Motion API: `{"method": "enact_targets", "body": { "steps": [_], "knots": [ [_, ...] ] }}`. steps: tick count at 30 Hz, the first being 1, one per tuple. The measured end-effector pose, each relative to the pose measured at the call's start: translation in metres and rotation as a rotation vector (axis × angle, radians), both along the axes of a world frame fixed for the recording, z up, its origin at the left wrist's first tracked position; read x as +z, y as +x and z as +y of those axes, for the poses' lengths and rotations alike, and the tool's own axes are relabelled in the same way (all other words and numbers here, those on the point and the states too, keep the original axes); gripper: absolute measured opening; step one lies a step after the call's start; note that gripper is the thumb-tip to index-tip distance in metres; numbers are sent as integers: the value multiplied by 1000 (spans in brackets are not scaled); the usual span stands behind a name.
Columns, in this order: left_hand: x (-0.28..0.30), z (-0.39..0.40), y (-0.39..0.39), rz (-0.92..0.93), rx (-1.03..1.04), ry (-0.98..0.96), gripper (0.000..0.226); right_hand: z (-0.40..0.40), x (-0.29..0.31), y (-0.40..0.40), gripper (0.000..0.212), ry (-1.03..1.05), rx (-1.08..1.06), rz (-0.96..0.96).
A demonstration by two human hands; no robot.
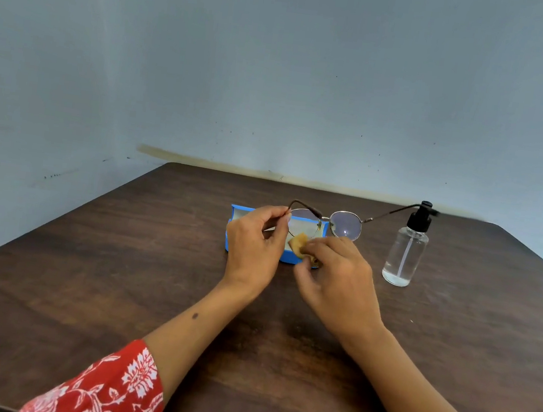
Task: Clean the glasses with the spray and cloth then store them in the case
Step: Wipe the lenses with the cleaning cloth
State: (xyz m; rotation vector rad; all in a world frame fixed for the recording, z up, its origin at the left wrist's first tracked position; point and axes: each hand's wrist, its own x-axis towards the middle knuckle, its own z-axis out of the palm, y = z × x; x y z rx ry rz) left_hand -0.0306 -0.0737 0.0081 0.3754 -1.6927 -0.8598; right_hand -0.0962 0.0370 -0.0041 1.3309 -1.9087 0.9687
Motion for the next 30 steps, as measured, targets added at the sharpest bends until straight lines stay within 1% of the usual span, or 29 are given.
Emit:
{"method": "enact_targets", "body": {
  "steps": [4,6,8,13,22,30],
  "knots": [
    [0,-2,0,3,24,5,17,6,-1,-12,16,24,-207,-271],
    [0,-1,0,-12,19,18,18,11,-3,-22,14,34,-301,-411],
    [0,-1,0,-25,6,30,18,15,-6,-31,15,17,-341,-499],
    [-2,1,0,-52,-46,71,19,17,-5,-32,34,9,-318,-519],
    [-3,2,-2,-87,-86,144,20,19,-4,-31,37,19,-329,-508],
    [-6,1,-4,-74,-35,183,14,18,-2,-26,41,19,-310,-534]
  ]
}}
